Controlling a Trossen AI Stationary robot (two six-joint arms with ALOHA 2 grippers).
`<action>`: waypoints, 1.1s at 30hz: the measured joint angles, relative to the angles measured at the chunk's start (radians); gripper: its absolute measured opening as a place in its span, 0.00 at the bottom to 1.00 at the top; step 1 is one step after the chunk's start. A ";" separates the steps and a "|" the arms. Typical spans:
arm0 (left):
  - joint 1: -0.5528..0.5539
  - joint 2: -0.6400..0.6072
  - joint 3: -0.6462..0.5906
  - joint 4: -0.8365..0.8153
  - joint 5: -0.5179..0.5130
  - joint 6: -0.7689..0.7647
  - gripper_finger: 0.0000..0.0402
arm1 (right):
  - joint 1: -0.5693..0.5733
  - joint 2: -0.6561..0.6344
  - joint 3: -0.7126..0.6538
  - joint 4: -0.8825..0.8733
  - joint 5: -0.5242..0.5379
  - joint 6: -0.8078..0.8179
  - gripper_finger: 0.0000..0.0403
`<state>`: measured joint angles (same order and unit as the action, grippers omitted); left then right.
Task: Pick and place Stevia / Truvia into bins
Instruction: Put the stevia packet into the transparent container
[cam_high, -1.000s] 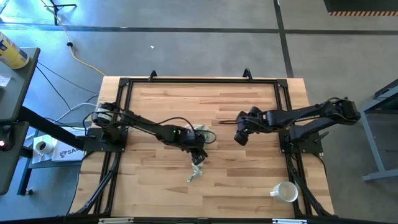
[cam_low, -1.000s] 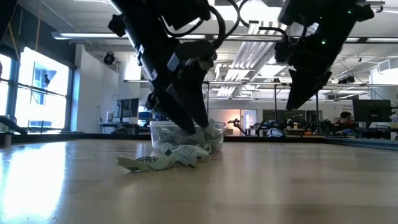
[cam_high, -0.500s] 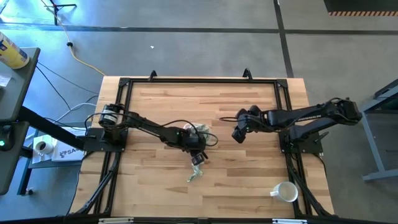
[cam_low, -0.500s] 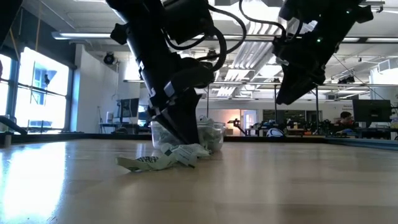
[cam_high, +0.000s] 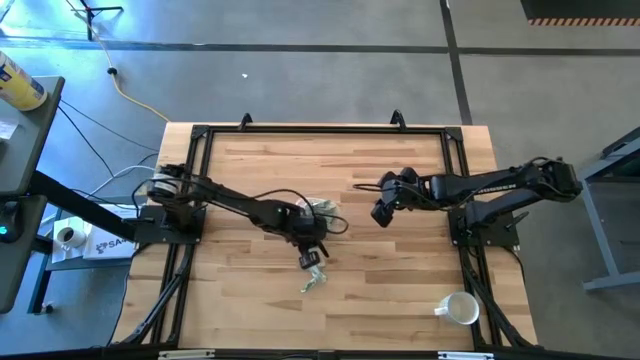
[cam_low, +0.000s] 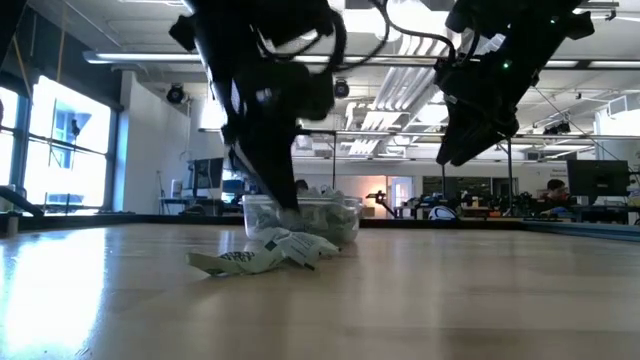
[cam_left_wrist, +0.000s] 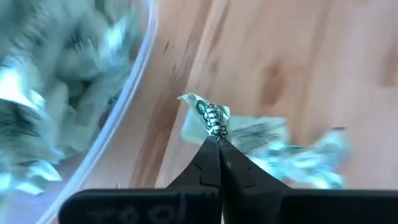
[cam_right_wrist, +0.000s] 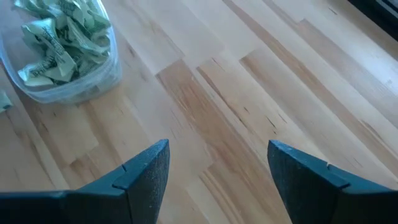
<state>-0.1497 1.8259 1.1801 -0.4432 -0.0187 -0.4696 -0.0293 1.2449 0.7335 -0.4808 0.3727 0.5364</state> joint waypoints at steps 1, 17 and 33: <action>0.000 -0.022 0.000 0.000 0.002 0.006 0.06 | -0.001 0.000 0.000 0.003 0.002 -0.002 0.65; 0.253 -0.086 0.001 -0.025 0.092 0.256 0.17 | -0.009 0.004 0.001 0.054 -0.126 -0.053 0.65; 0.026 -0.237 0.001 -0.400 -0.218 0.034 0.53 | 0.177 0.389 0.144 0.453 -0.265 0.083 0.65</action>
<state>-0.1238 1.5885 1.1809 -0.8428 -0.2364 -0.4355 0.1479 1.6341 0.8774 -0.0279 0.1075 0.6197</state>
